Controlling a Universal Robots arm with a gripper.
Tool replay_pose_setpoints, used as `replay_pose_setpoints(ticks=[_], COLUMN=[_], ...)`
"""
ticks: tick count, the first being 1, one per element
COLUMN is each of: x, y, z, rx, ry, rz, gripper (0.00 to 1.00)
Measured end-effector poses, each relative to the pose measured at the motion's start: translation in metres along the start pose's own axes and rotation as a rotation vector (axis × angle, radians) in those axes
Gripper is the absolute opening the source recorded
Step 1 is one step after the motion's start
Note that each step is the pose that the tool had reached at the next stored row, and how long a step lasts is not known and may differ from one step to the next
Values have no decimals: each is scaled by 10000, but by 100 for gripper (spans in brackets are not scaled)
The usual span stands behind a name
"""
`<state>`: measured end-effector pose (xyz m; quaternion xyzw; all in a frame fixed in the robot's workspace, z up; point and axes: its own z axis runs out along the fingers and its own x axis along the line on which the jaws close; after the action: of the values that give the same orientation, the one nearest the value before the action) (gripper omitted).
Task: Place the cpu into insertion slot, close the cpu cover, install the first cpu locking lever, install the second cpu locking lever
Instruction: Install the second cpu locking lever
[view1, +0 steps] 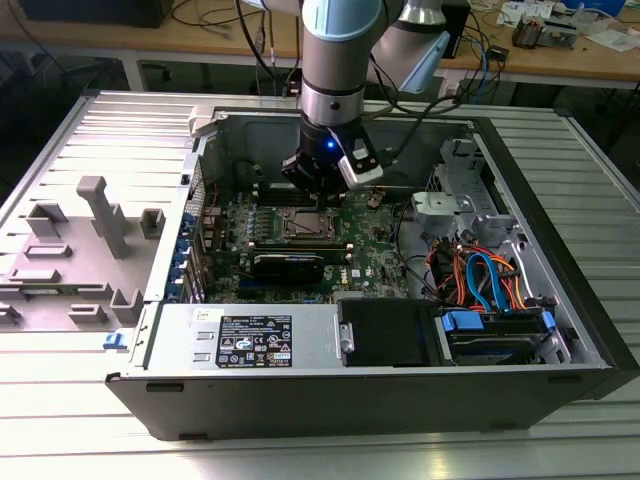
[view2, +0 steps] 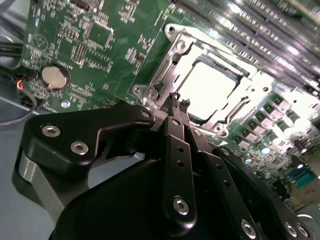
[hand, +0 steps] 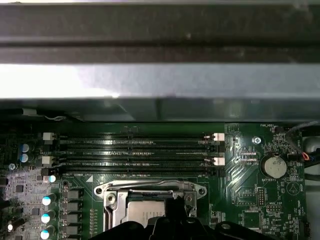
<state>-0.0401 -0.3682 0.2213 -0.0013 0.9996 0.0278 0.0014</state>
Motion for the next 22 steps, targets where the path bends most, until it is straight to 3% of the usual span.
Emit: replay_pose_setpoints(ticks=[4,8,10,12,18,22], x=[0,0,-1,-1,0,1], y=[-19,-14,-17,-49,-280,-292], z=[-6,-89,-89,-91,-103,-112], rx=[3,2,0,-2,-27,-25], ry=[1,0,0,1,1,1], rz=[1,0,-1,-1,0,1], gripper=[11,11,11,11,11,11])
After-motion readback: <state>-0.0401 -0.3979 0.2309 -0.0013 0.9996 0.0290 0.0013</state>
